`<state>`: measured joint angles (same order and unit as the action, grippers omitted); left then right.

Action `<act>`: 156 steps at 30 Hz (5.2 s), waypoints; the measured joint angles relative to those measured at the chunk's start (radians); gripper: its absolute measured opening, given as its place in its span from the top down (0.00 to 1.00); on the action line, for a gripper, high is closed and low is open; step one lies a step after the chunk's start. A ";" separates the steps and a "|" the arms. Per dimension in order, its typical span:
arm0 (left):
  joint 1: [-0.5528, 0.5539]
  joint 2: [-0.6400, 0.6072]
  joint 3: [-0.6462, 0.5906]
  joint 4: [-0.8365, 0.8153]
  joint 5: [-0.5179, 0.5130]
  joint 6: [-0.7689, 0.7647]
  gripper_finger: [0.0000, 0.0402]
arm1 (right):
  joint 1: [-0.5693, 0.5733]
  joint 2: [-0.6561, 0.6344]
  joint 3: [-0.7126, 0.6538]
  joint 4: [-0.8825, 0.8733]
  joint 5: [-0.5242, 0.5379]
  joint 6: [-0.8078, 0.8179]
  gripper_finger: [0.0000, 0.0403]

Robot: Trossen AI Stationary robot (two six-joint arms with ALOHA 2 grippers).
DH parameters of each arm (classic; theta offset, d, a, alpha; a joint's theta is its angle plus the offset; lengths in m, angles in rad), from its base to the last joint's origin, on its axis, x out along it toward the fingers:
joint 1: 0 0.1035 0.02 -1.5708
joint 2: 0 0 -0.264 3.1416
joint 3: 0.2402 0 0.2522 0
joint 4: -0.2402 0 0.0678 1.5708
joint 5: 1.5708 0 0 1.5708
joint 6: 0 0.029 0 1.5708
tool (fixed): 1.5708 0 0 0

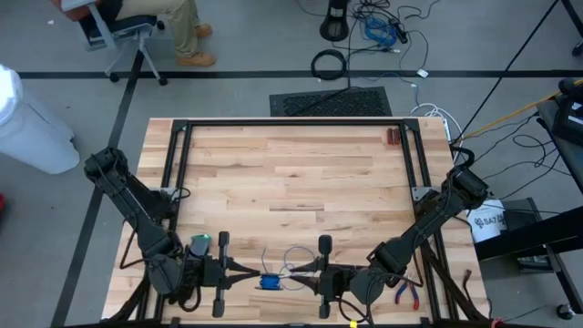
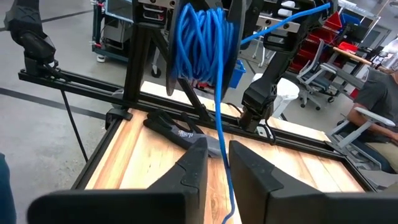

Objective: Coil cords
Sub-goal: Uncoil the blue wire from the spool

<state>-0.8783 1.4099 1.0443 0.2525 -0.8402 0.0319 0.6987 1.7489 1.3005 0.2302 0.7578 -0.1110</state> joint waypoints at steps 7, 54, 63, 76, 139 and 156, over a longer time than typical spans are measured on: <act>0.000 0.000 0.000 0.000 0.000 0.001 1.00 | 0.000 0.000 0.000 0.000 0.000 -0.001 0.99; 0.098 0.083 -0.001 0.087 -0.260 0.061 1.00 | -0.030 0.068 0.000 0.283 -0.065 0.138 1.00; 0.043 0.083 -0.001 0.215 -0.260 0.194 1.00 | -0.039 0.066 0.000 0.112 -0.079 0.162 1.00; -0.047 0.078 0.000 0.407 -0.259 0.376 1.00 | -0.056 0.055 0.000 -0.086 0.046 0.178 1.00; 0.182 0.017 0.000 0.051 0.105 0.078 1.00 | -0.023 -0.178 0.000 -0.454 -0.130 0.196 0.71; 0.180 0.017 0.000 0.051 0.103 0.079 1.00 | -0.037 -0.178 0.000 -0.555 -0.123 0.265 0.71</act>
<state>-0.6983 1.4273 1.0443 0.3038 -0.7368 0.1112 0.6621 1.5711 1.3003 -0.3252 0.6343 0.1540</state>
